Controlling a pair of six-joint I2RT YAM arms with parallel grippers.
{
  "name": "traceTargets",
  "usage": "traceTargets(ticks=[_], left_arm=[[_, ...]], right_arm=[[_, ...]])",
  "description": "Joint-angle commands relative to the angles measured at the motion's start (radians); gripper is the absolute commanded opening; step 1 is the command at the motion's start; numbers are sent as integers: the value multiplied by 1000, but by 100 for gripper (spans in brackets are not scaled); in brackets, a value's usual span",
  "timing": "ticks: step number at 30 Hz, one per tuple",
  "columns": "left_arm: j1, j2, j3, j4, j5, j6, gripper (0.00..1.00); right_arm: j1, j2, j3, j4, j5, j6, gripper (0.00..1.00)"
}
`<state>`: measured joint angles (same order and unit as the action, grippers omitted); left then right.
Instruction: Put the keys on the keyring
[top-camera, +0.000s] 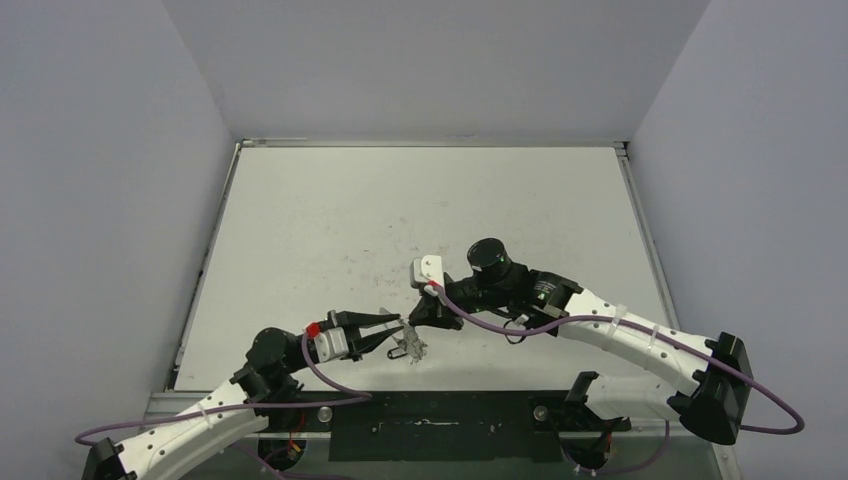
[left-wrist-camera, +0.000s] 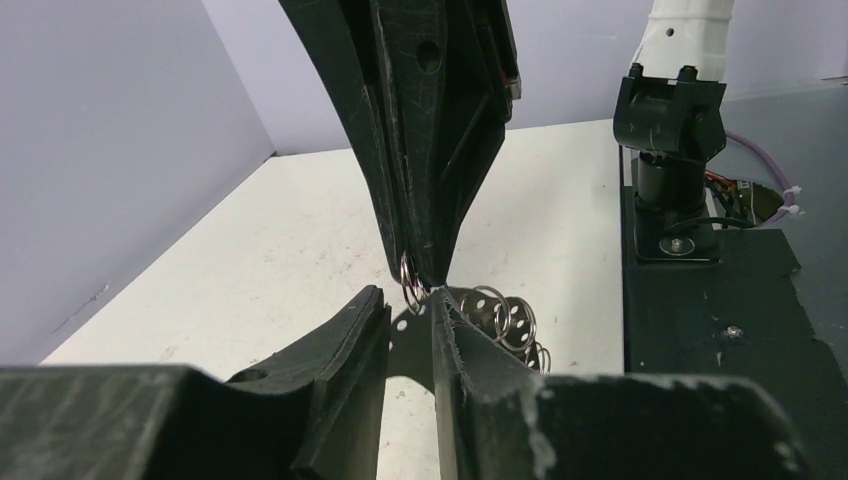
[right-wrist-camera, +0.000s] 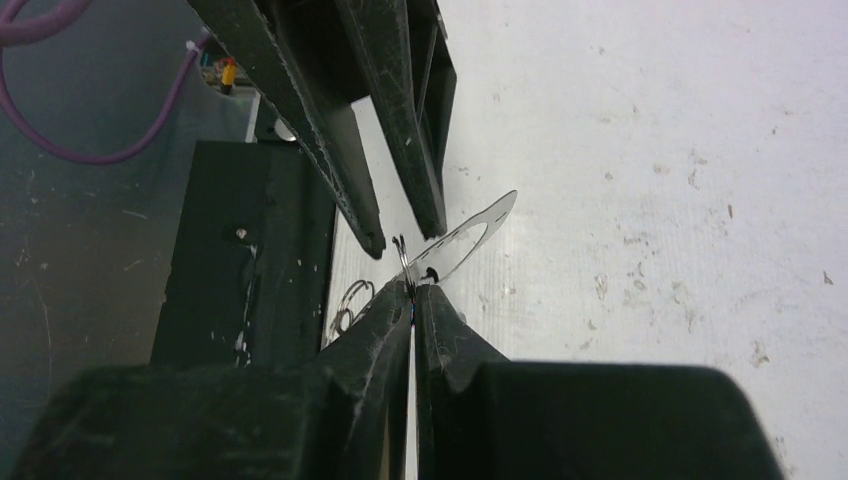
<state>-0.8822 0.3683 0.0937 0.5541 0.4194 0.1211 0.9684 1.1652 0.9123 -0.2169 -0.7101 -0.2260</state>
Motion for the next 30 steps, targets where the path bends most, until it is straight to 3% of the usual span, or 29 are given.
traceTargets(ticks=[1, 10, 15, 25, 30], left_arm=[[-1, -35, 97, -148, -30, 38, 25], [-2, -1, 257, -486, -97, 111, 33], [-3, 77, 339, -622, -95, 165, 36], [-3, 177, 368, -600, -16, 170, 35], [-2, 204, 349, -551, 9, 162, 24]], right_arm=[[3, 5, 134, -193, 64, -73, 0], [71, 156, 334, -479, 261, -90, 0], [95, 251, 442, -581, 296, -69, 0], [133, 284, 473, -547, 288, -31, 0], [135, 279, 472, -540, 285, -32, 0]])
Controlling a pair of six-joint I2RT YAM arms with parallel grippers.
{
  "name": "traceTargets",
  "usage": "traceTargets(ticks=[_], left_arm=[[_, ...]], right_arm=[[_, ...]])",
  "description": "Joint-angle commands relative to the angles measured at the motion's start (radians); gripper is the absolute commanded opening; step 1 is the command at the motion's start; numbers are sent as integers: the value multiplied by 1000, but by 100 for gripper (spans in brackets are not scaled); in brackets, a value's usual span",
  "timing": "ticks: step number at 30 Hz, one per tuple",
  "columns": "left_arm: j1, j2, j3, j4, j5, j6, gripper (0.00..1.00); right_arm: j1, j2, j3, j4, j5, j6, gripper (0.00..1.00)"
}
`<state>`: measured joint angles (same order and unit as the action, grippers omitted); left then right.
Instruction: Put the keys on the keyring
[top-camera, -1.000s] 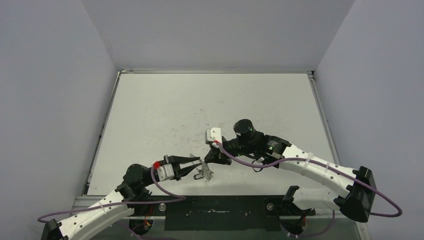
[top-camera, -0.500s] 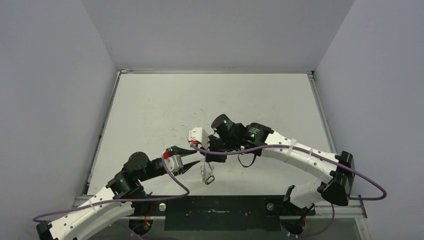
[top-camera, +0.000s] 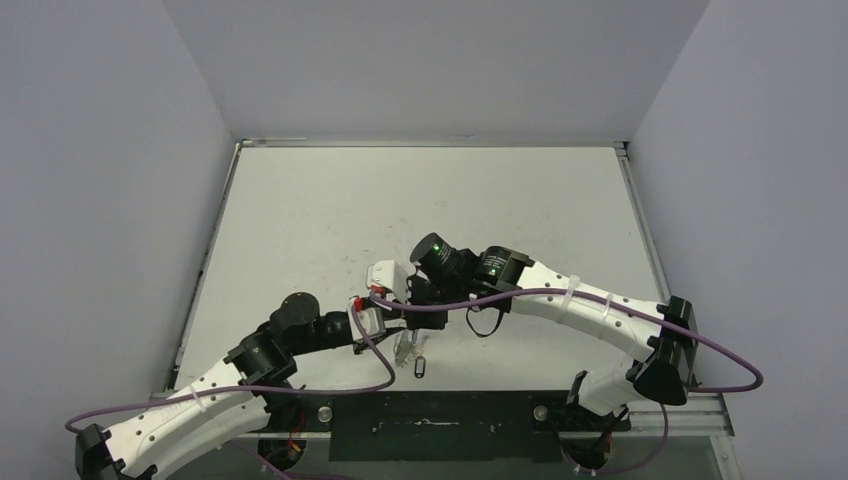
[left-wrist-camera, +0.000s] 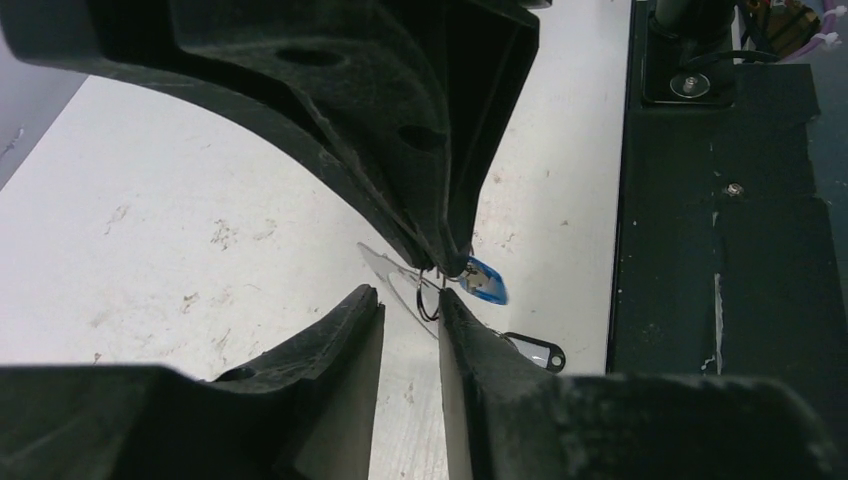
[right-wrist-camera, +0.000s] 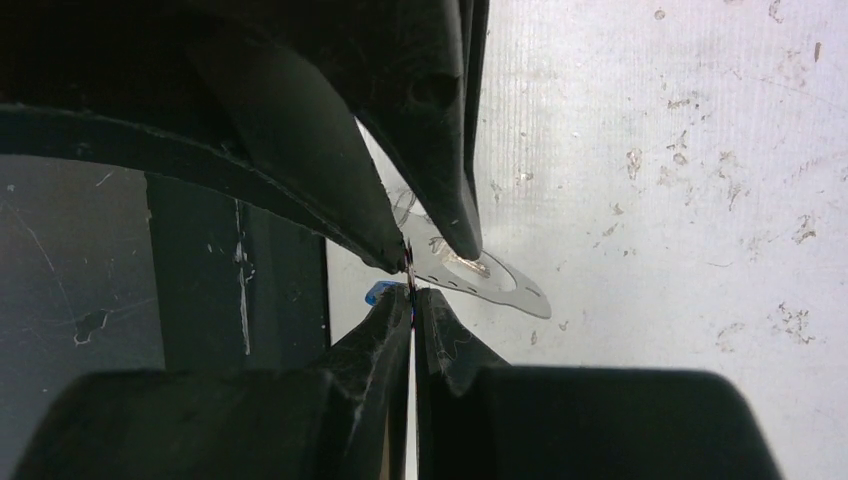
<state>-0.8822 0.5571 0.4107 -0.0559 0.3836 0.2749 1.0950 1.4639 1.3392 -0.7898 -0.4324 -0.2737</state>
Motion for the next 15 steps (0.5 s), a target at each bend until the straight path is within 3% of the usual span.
traceTargets(ticks=[1, 5, 9, 15], left_arm=[[-1, 21, 30, 77, 49, 6, 21], [-1, 39, 29, 95, 67, 3, 2], [-2, 37, 24, 102, 71, -2, 0], [-2, -12, -36, 190, 37, -50, 0]], right_arm=[[9, -21, 44, 34, 8, 16, 0], [9, -25, 34, 41, 11, 18, 0], [7, -31, 22, 60, 26, 15, 0], [-23, -140, -82, 201, 54, 31, 28]])
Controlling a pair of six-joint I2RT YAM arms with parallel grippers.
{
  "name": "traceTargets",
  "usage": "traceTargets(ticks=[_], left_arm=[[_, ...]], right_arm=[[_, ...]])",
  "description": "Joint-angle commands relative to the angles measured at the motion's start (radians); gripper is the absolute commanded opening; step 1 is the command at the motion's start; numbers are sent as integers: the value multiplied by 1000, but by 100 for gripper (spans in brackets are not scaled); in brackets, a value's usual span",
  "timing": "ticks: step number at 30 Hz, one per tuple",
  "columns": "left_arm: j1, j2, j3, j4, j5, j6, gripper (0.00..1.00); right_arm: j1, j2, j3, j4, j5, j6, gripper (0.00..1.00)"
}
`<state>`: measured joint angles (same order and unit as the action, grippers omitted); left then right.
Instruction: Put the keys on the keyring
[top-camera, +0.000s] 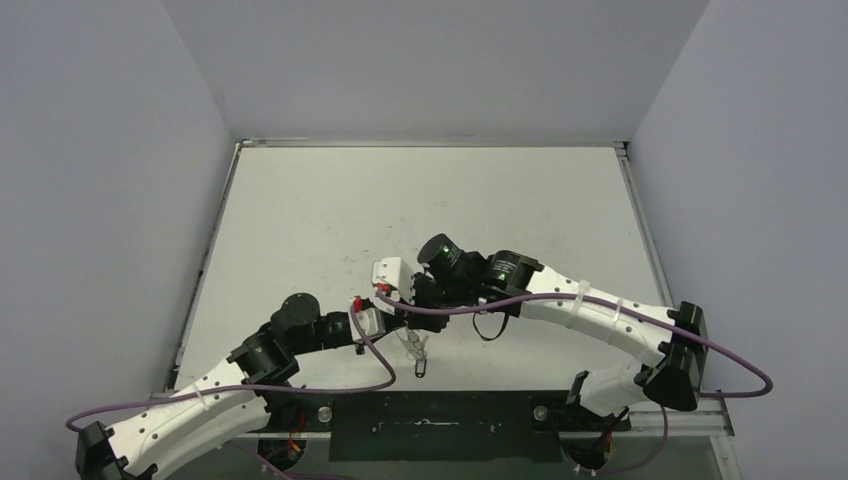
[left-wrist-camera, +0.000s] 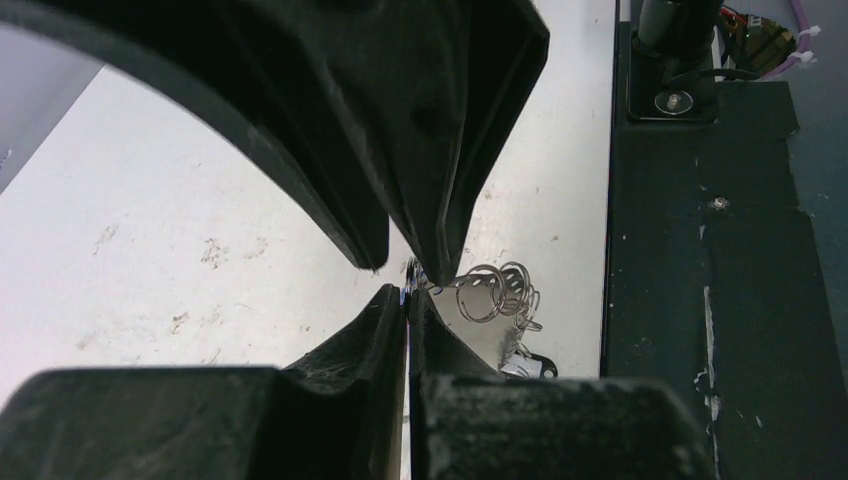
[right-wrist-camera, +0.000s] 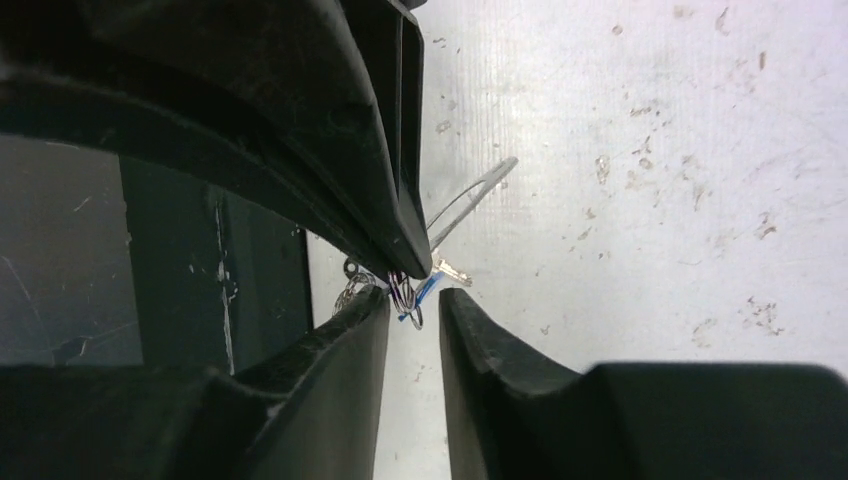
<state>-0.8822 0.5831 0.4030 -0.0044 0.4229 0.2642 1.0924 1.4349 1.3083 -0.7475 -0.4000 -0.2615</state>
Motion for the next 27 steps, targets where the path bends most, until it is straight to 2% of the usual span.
traceTargets(ticks=[1, 6, 11, 17, 24, 27], left_arm=[[-2, -53, -54, 165, -12, -57, 0], [-2, -115, -153, 358, -35, -113, 0], [-3, -141, -249, 579, -38, -164, 0], [-2, -142, -308, 742, -29, -199, 0], [-3, -147, -309, 751, -22, -204, 0], [-2, -150, -309, 746, -22, -205, 0]], right_arm=[[-33, -136, -83, 185, 6, 16, 29], [-87, -256, -215, 322, -112, -34, 47], [-102, -326, -315, 444, -204, -76, 50], [-105, -335, -365, 542, -269, -62, 47], [-105, -282, -367, 577, -293, -36, 33], [-105, -270, -372, 596, -302, -19, 30]])
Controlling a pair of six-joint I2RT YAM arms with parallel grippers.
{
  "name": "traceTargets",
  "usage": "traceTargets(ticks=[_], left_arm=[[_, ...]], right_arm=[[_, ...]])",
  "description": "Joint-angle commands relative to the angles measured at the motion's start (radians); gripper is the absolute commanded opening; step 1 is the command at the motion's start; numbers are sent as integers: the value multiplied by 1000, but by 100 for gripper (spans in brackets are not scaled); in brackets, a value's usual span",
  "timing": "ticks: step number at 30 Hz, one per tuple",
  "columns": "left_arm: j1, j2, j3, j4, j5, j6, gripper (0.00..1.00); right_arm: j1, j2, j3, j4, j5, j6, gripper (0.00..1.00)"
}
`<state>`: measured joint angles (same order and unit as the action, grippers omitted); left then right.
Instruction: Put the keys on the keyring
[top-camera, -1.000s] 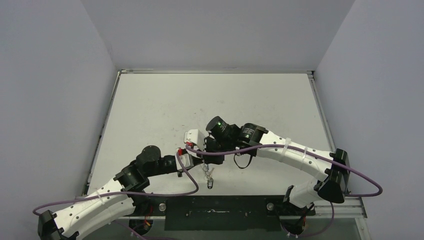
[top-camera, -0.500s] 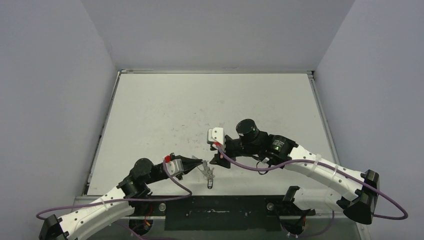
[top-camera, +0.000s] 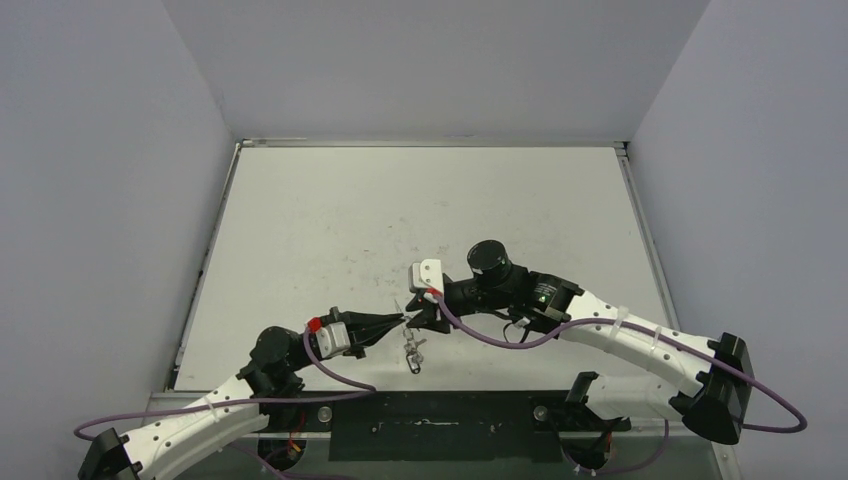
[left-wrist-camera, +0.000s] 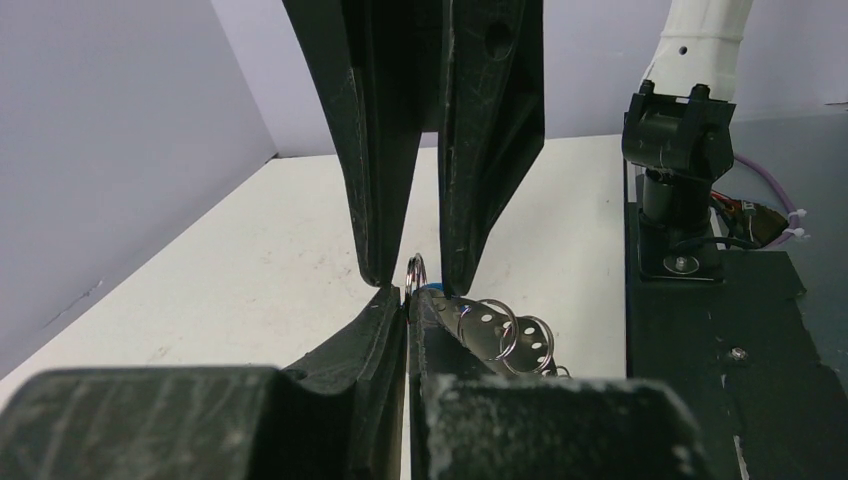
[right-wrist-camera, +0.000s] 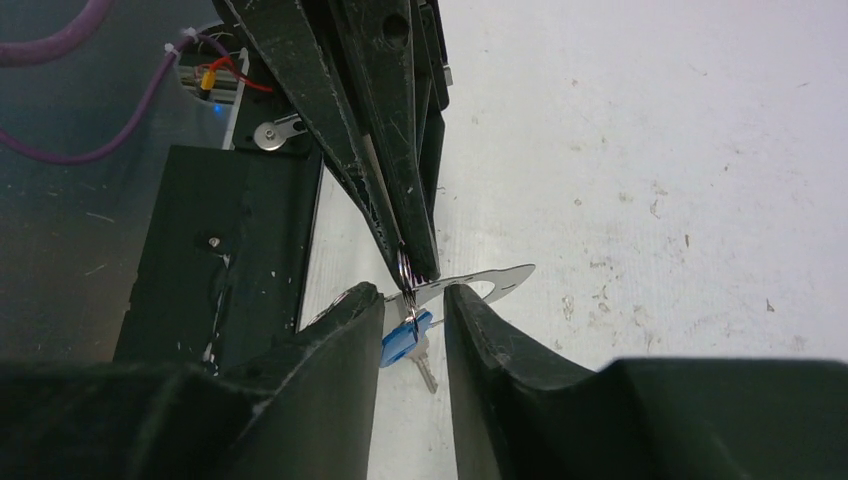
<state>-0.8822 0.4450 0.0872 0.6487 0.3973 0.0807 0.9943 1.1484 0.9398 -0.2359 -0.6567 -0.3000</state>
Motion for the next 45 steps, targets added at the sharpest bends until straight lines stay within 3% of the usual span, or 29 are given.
traceTargets(ticks=[1, 6, 12, 17, 21, 27, 34, 45], left_arm=[[-1, -12, 7, 92, 5, -21, 0], [-2, -19, 8, 81, 6, -22, 0], [-2, -52, 20, 12, -6, -2, 0], [-2, -97, 97, -200, -28, 60, 26], [-1, -99, 168, -379, -46, 101, 32], [-2, -41, 259, -545, -45, 151, 34], [-1, 39, 343, -681, 30, 210, 32], [-2, 126, 332, -586, 111, 198, 26]], right_arm=[[-8, 18, -6, 99, -50, 25, 27], [-8, 27, -1, 92, -37, 32, 1], [-7, 29, 41, -4, 9, 18, 0], [-3, 89, 147, -193, 40, -12, 0], [16, 147, 240, -341, 85, -35, 0], [43, 220, 331, -448, 115, -37, 0], [62, 251, 368, -460, 116, -22, 0], [67, 252, 368, -442, 111, -13, 0]])
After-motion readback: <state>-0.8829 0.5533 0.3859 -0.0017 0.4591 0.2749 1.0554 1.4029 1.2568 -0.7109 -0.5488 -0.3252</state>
